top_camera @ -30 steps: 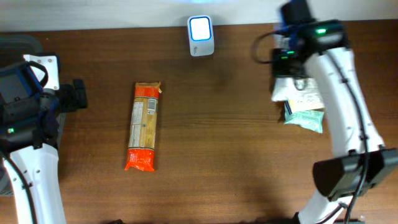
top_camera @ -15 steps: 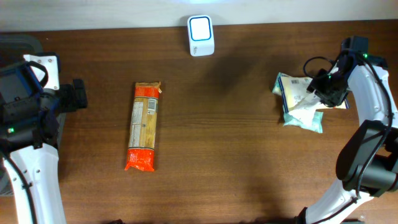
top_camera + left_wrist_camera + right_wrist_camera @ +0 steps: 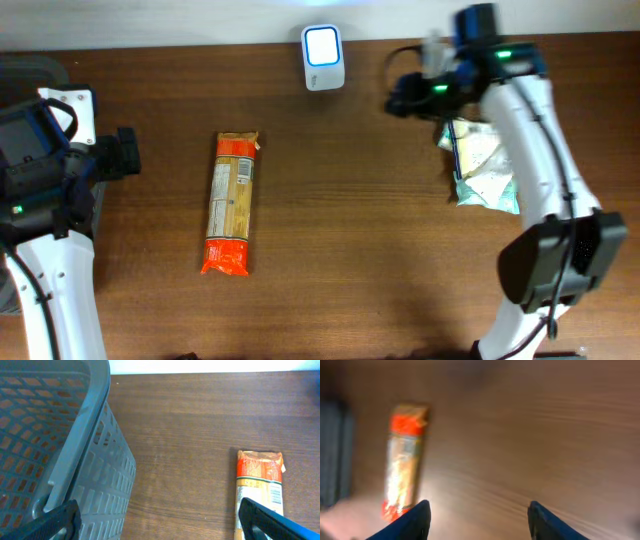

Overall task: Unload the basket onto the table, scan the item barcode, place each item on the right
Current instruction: 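Reach the right gripper to the orange-red package and grasp it, then lift the orange-red package and bring it toward the scanner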

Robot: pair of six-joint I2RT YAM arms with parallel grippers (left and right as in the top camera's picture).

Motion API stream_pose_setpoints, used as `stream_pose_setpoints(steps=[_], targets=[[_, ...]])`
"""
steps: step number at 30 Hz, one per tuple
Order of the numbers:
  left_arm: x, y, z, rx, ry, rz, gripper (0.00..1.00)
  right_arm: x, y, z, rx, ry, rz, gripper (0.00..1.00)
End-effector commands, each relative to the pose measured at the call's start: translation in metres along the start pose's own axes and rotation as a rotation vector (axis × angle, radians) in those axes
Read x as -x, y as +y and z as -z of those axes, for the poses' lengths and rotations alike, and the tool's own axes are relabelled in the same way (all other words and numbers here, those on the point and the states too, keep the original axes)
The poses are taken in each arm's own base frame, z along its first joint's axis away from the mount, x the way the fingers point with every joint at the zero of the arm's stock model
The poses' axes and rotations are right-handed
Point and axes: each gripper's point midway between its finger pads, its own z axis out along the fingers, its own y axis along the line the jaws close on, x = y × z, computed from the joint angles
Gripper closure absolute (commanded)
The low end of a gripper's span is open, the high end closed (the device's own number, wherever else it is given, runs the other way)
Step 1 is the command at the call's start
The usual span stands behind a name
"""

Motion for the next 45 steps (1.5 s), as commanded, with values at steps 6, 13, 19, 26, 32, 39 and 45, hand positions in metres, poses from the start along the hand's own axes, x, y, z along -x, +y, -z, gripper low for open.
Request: stream_pose_setpoints(steps=[6,13,19,26,32,39,45], targets=[[0.005,0.001,0.003,-0.003,-0.017,-0.013,0.01,-0.065,0.144,-0.144,0.16,0.173,0.08,0.45],[0.005,0.001,0.003,-0.004,-0.017,-0.013,0.01,-0.141,0.174,-0.232,0.151,0.329,0.104,0.46],[0.005,0.001,0.003,-0.004,-0.017,-0.013,0.01,-0.17,0.173,-0.264,0.118,0.377,0.081,0.5],[0.005,0.001,0.003,-0.004,-0.017,-0.013,0.01,-0.174,0.168,-0.277,0.112,0.379,0.1,0.93],[0.005,0.001,0.003,-0.004,-0.017,-0.013,0.01,-0.131,0.16,-0.21,0.078,0.322,0.311,0.96],[0.005,0.001,0.003,-0.004,-0.017,-0.013,0.01,-0.079,0.081,-0.109,-0.47,0.229,0.433,0.96],[0.005,0.001,0.003,-0.004,-0.017,-0.013,0.01,-0.094,0.035,-0.11,-0.692,0.281,0.375,0.96]])
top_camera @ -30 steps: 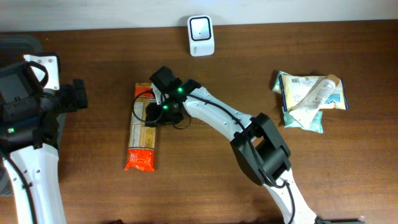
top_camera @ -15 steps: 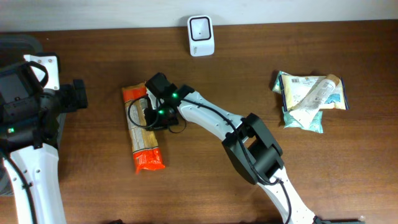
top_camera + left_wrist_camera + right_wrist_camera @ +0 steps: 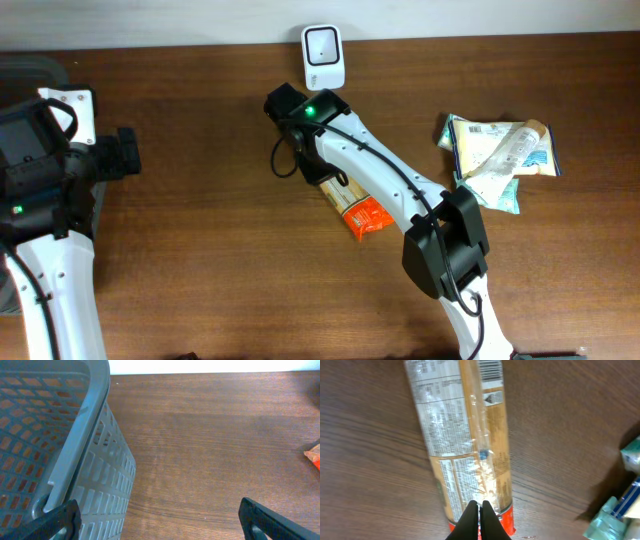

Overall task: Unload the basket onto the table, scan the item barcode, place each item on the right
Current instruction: 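Lift the orange-red package and bring it toward the scanner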

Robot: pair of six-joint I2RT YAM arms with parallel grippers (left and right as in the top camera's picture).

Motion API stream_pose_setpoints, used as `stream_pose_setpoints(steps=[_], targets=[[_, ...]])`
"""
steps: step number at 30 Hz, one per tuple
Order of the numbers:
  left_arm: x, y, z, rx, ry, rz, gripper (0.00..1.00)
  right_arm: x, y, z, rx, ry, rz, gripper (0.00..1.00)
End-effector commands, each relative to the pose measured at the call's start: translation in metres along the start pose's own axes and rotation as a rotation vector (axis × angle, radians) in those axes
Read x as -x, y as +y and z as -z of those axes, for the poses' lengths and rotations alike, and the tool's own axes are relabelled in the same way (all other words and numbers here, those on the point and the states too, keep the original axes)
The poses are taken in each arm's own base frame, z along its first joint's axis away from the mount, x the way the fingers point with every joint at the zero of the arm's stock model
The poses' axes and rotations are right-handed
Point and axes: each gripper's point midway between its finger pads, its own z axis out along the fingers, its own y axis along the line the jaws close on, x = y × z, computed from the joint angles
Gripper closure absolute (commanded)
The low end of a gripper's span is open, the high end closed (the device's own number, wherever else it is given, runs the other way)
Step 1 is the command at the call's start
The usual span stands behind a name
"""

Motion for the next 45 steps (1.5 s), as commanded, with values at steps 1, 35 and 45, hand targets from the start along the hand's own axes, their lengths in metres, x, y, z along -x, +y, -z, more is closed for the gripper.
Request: stream_pose_setpoints(steps=[1,35,45], targets=[[0.005,0.001,0.003,-0.004,-0.017,-0.013,0.01,-0.011,0.001,-0.009,-0.008,0.033,-0.024,0.96],[0.005,0.001,0.003,-0.004,-0.017,-0.013,0.01,-0.034,0.016,-0.102,1.045,0.11,-0.001,0.96],[0.005,0.001,0.003,-0.004,-0.017,-0.013,0.01,-0.014,-0.067,-0.025,0.063,0.034,-0.207,0.96]])
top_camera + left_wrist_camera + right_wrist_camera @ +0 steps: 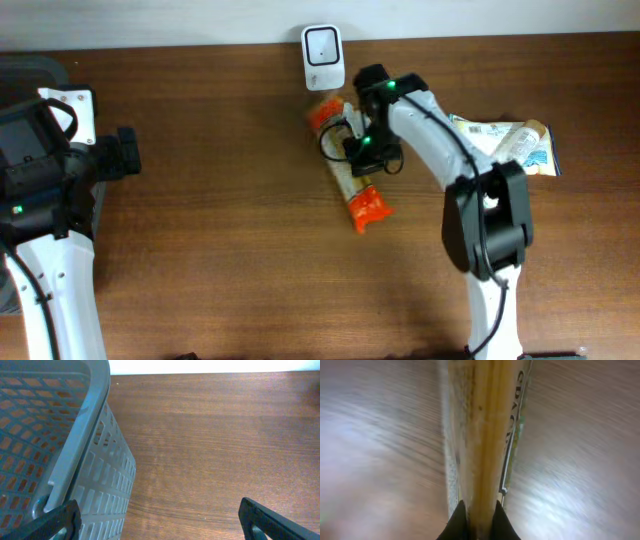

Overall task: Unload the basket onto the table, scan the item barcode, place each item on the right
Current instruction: 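Lift the orange-red package and bring it toward the scanner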

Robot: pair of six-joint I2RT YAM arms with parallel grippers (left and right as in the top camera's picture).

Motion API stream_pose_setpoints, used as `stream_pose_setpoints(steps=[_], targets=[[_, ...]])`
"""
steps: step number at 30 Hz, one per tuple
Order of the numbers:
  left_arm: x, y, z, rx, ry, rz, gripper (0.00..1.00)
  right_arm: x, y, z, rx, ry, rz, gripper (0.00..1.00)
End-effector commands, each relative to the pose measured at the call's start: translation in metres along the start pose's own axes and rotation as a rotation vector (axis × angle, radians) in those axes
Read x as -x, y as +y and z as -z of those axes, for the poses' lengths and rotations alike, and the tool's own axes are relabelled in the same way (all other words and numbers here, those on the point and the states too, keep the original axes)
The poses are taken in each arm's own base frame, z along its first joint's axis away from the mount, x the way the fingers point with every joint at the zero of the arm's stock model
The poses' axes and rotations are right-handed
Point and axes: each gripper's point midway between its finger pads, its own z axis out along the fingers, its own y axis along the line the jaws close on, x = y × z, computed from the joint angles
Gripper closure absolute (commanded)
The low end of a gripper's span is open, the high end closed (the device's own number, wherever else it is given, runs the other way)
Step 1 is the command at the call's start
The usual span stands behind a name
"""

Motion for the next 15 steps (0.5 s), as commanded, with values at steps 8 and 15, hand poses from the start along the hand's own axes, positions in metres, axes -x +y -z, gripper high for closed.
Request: stream_pose_setpoints(steps=[8,15], targets=[[0.005,0.001,0.003,-0.004,-0.017,-0.013,0.01,-0.023,0.05,-0.038,-0.521,-0.034,0.076,0.87],[0.005,0.001,0.003,-0.004,-0.017,-0.013,0.01,-0.034,0.077,-0.049,-0.389,0.01,0.083,0.7]])
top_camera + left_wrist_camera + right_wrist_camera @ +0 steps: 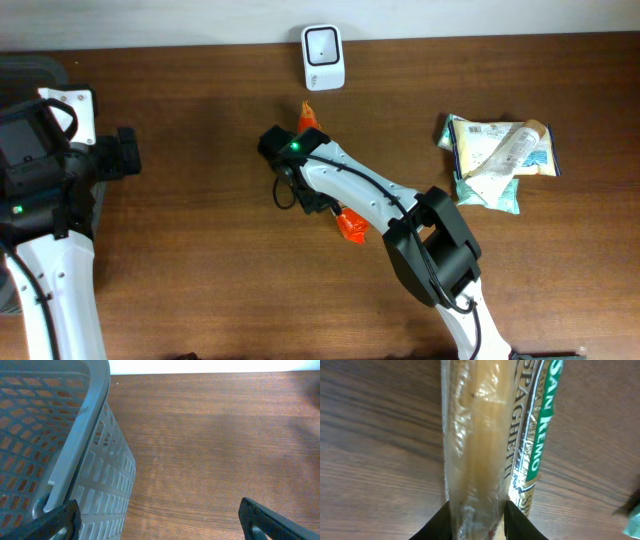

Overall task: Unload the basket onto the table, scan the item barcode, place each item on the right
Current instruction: 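Lift the orange-red package and bring it toward the scanner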

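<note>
The spaghetti pack (480,435), clear film with orange ends and a green SAN REMO label, lies lengthwise between my right gripper's (477,520) fingers, which press on both sides of its clear part. From overhead only its orange ends show, one end (350,228) sticking out from under the right arm (295,150). The white scanner (323,45) stands at the back edge, a short way beyond the pack. My left gripper (160,525) hangs open at the far left with nothing in it.
A grey mesh basket (50,435) sits beside the left gripper at the table's left edge. A pile of snack packets (500,150) lies at the right. The right arm stretches diagonally across the middle of the table.
My right gripper and the pack have shifted left and away from the scanner. The pack now shows its labelled face, and the fingers stand wider apart around it. The left arm has not moved.
The pack lay at mid-left while my right gripper was open over the snack pile. Then it was shut at the pack, now slid to the centre. Then it gripped the pack edge-on near the scanner. Now it holds the pack left of there.
</note>
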Robot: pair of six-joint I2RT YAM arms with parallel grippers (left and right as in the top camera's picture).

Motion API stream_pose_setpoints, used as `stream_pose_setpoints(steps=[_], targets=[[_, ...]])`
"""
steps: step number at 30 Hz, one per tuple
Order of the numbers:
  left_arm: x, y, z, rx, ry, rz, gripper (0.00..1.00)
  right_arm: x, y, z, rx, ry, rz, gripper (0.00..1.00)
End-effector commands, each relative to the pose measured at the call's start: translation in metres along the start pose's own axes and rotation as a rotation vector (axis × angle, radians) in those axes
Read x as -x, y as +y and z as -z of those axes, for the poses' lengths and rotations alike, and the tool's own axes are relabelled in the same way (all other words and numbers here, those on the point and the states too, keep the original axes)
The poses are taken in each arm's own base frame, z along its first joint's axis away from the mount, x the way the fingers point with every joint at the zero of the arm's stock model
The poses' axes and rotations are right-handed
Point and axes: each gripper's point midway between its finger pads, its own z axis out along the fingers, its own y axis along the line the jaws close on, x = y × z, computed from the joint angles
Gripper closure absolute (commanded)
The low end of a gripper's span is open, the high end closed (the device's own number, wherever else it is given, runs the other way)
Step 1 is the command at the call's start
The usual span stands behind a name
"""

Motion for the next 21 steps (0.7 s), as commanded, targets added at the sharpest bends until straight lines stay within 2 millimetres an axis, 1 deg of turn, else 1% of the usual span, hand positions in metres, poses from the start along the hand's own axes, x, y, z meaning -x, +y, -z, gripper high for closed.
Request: stream_pose_setpoints(steps=[1,3,5,6,7,8,10,11,12,13,14,15,16,17,18,21], targets=[[0.005,0.001,0.003,-0.004,-0.017,-0.013,0.01,-0.01,0.023,-0.006,0.074,0.045,0.013,0.7],[0.005,0.001,0.003,-0.003,-0.017,-0.013,0.01,-0.012,0.029,-0.004,0.074,0.041,0.026,0.69],[0.005,0.001,0.003,-0.004,-0.017,-0.013,0.01,-0.012,0.031,-0.002,0.065,0.032,0.035,0.6],[0.005,0.001,0.003,-0.004,-0.017,-0.013,0.01,-0.009,0.027,-0.001,0.053,0.023,0.031,0.57],[0.005,0.001,0.003,-0.004,-0.017,-0.013,0.01,-0.003,0.019,0.002,0.032,0.008,0.019,0.51],[0.005,0.001,0.003,-0.004,-0.017,-0.013,0.01,0.004,0.012,0.008,0.031,-0.007,0.001,0.48],[0.005,0.001,0.003,-0.004,-0.017,-0.013,0.01,0.019,-0.002,0.02,0.046,-0.043,-0.021,0.47],[0.005,0.001,0.003,-0.004,-0.017,-0.013,0.01,0.029,-0.014,0.027,0.053,-0.066,-0.047,0.43],[0.005,0.001,0.003,-0.004,-0.017,-0.013,0.01,0.033,-0.022,0.03,0.056,-0.076,-0.057,0.41],[0.005,0.001,0.003,-0.004,-0.017,-0.013,0.01,0.038,-0.033,0.031,0.058,-0.081,-0.059,0.32],[0.005,0.001,0.003,-0.004,-0.017,-0.013,0.01,0.037,-0.035,0.029,0.088,-0.07,-0.035,0.24],[0.005,0.001,0.003,-0.004,-0.017,-0.013,0.01,0.035,-0.029,0.029,0.148,-0.055,0.007,0.19],[0.005,0.001,0.003,-0.004,-0.017,-0.013,0.01,0.031,-0.012,0.03,0.271,-0.035,0.087,0.1],[0.005,0.001,0.003,-0.004,-0.017,-0.013,0.01,0.027,0.002,0.033,0.36,-0.026,0.136,0.01],[0.005,0.001,0.003,-0.004,-0.017,-0.013,0.01,0.024,0.006,0.03,0.375,-0.009,0.144,0.01],[0.005,0.001,0.003,-0.004,-0.017,-0.013,0.01,0.013,0.008,0.014,0.368,0.04,0.145,0.01]])
